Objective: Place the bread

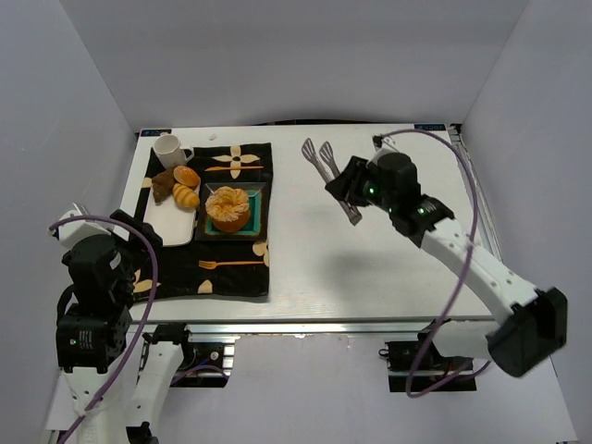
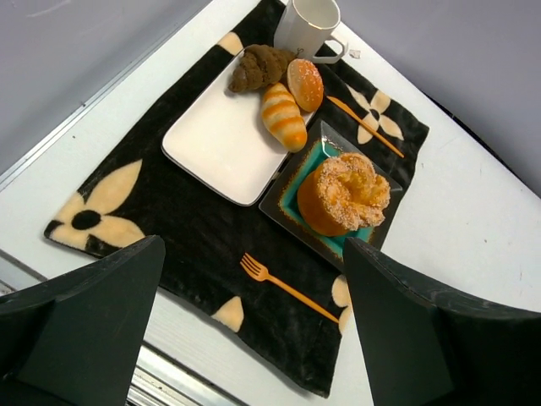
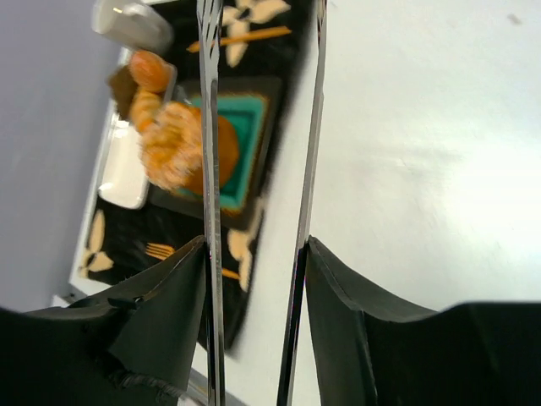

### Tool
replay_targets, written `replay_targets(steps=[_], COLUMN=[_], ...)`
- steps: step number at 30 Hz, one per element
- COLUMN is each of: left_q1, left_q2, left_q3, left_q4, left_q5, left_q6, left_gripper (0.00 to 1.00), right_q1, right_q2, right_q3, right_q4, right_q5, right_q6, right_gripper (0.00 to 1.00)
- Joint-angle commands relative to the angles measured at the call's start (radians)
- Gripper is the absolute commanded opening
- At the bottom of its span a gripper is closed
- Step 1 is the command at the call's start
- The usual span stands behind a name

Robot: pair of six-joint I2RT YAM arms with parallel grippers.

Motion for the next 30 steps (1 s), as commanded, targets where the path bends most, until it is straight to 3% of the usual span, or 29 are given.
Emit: replay_targets(steps=[1,9,16,22,30], left_q1=[-0.003,-0.003,-0.003,-0.003,-0.003], left_q2=[-0.005,0.051,-0.02,-0.047,-0.077], left_q3=[-0.004,-0.024,-0.026,-0.035,-0.046], left_q4=[0.011,-0.035,-0.009,-0.013,-0.039], left_q5=[-0.01,0.002,0.0,0.034,0.034], left_q6=[-0.014,0.003,-0.023,-0.054,-0.055], left_gripper=[0.98,0.98,0.98,0.98,0.98], right_q1=[0.067,0.341,0.514,0.548,0.57], right_q2=[-0.111,-0.164,-0.003,0.147,0.328], right_q3=[-0.094,-0.187,-0.201,-0.166,-0.135], right_q4=[-0.229,-0.359,-0.335,-0.286,-0.199], right_q5=[0.288,0.58,0.661,0.694,0.626], right_q6=[0.045,0.321,0.421,0.426,0.415], right_gripper=[0.54,0.54,0.54,0.57,0.58])
